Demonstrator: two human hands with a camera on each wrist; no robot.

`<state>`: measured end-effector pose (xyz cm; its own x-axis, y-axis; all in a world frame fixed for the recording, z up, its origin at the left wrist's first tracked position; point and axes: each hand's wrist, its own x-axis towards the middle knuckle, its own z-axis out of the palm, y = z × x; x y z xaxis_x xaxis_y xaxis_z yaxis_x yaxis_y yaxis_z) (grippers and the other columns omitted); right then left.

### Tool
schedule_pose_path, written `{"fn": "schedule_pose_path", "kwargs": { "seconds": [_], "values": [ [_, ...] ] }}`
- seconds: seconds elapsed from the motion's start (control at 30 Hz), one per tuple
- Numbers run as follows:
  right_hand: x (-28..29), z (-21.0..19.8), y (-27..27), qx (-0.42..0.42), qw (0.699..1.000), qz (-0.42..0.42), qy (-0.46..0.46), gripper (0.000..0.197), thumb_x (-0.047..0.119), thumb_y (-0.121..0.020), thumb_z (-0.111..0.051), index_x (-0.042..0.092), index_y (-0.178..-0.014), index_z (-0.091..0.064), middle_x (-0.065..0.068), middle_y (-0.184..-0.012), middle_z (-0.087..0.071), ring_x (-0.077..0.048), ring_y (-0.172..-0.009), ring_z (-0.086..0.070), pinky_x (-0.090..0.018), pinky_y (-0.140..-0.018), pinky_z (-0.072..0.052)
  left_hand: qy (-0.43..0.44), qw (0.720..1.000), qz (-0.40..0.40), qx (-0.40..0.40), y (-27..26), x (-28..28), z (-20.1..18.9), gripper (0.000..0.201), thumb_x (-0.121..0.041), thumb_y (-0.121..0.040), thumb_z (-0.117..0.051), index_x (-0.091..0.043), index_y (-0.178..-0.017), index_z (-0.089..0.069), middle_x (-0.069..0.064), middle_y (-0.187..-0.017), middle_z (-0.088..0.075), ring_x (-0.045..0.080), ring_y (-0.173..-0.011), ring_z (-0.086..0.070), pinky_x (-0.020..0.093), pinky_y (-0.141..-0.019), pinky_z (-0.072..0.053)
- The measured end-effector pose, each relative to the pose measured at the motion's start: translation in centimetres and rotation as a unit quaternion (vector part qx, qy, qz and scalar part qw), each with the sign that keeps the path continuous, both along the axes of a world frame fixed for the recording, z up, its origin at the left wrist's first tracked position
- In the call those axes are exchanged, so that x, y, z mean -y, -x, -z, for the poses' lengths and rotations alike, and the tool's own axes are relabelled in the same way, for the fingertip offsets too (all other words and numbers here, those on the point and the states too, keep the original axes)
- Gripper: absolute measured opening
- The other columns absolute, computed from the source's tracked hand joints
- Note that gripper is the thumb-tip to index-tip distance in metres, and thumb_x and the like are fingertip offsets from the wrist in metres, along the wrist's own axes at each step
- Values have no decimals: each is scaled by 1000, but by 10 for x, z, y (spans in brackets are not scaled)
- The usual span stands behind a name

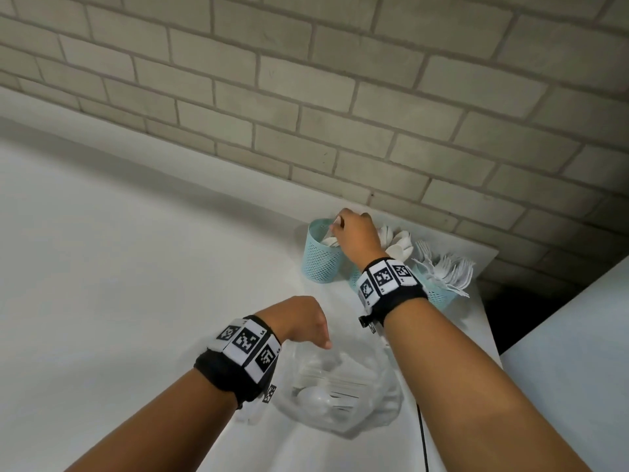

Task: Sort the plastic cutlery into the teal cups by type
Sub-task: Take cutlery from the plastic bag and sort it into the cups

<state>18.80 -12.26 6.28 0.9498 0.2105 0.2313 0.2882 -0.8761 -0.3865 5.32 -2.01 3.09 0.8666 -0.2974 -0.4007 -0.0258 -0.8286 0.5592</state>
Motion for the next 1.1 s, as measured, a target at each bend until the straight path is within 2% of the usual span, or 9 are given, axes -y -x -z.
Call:
{"fn": "schedule_pose_path", "kwargs": {
  "seconds": [0.13, 0.23, 0.37, 0.5, 0.57, 0.7, 0.8, 0.9, 1.1],
  "values": [
    [5, -20, 10, 44, 998, -12, -36, 28, 13, -91, -56, 6, -117, -54, -15, -114, -60, -29, -110, -50, -39, -89, -45, -39, 999, 18, 7, 5, 0, 0, 30, -25, -88, -63, -15, -115, -68, 0, -131, -55, 19, -118, -52, 26, -96, -40],
    [12, -41, 31, 35, 993, -26, -114, 17, 6, -89, -54, 7, -104, -61, -5, -100, -63, -21, -95, -57, -33, -85, -48, -55, 998, 19, 8, 7, 0, 3, 33, -18, -86, -65, -17, -119, -65, 1, -136, -47, 20, -121, -48, 24, -93, -39],
    [24, -55, 80, -238, 963, -125, -16, 10, 2, -85, -59, 10, -88, -64, 3, -77, -64, -11, -71, -61, -20, -63, -46, -86, 996, 16, 31, 10, 0, 9, 35, -11, -88, -63, -18, -122, -62, 2, -137, -45, 21, -123, -47, 26, -95, -40],
    [28, -18, 115, -422, 881, -160, 139, 13, 2, -84, -63, 10, -94, -66, -4, -91, -70, -12, -78, -66, -23, -71, -55, -71, 996, 9, 45, 20, -1, 11, 39, -19, -86, -64, -19, -124, -59, 3, -135, -46, 20, -121, -48, 22, -87, -38],
    [28, 6, 124, -417, 869, -152, 220, 27, 8, -81, -68, 10, -108, -65, -7, -104, -69, -15, -79, -65, -27, -74, -55, -76, 996, 29, 25, 27, -2, 12, 44, -20, -82, -68, -22, -125, -58, 2, -135, -45, 20, -121, -47, 25, -91, -40],
    [30, 27, 145, -372, 867, -145, 299, 46, 25, -75, -75, 14, -118, -62, -3, -114, -64, -16, -78, -55, -24, -65, -45, -95, 995, 32, 28, 35, -2, 14, 43, -4, -83, -62, -20, -124, -59, 3, -134, -46, 20, -116, -51, 21, -77, -41],
    [30, 33, 156, -349, 879, -140, 294, 42, 18, -76, -70, 11, -117, -61, -7, -117, -63, -18, -82, -56, -22, -56, -41, -77, 995, 2, 59, 38, -1, 14, 47, 6, -86, -48, -17, -125, -58, 3, -137, -48, 20, -123, -48, 20, -90, -40],
    [28, 37, 164, -324, 890, -124, 298, 40, 10, -78, -63, 10, -118, -58, -8, -115, -62, -21, -88, -59, -27, -66, -45, -58, 995, -5, 80, 43, 0, 12, 49, 8, -86, -44, -14, -129, -55, 3, -138, -49, 19, -127, -46, 20, -100, -35],
    [25, 41, 175, -276, 901, -125, 310, 30, 14, -91, -49, 6, -120, -55, -11, -117, -61, -25, -99, -58, -31, -77, -44, -20, 995, -30, 93, 47, -1, 15, 51, 9, -84, -45, -14, -128, -56, 2, -138, -50, 18, -127, -46, 18, -98, -35]
  ]
}}
